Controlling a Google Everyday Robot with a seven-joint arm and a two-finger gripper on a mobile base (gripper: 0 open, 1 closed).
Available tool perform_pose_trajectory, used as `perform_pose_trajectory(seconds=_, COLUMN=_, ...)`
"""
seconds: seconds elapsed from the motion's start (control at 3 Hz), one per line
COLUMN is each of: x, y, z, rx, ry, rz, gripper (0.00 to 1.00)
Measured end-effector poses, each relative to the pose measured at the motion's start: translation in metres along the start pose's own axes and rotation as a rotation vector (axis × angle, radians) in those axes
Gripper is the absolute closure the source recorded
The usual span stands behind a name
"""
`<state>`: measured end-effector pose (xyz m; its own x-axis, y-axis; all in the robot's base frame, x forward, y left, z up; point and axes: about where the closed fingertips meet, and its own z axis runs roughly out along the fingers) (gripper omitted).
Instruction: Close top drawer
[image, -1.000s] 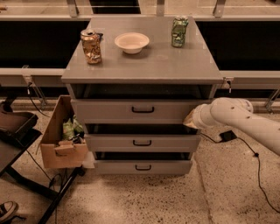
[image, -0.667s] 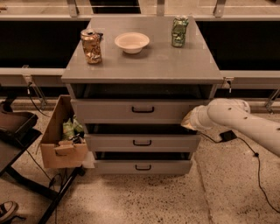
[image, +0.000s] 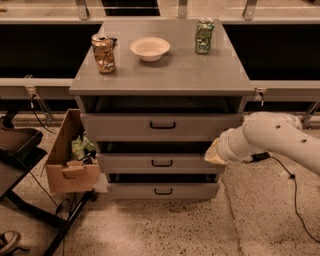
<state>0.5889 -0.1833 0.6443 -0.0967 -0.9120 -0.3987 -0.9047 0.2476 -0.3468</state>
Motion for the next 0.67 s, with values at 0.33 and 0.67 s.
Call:
perform_pose_trajectory(seconds=0.33, x=0.002, y=0.017, z=-0.067, rx=-0.076, ry=0.057, rz=-0.023, gripper=1.0)
perform_pose_trajectory(seconds=0.67, x=0.04, y=0.015, z=-0.119, rx=-0.137, ry=0.097, rz=0.057, gripper=1.0)
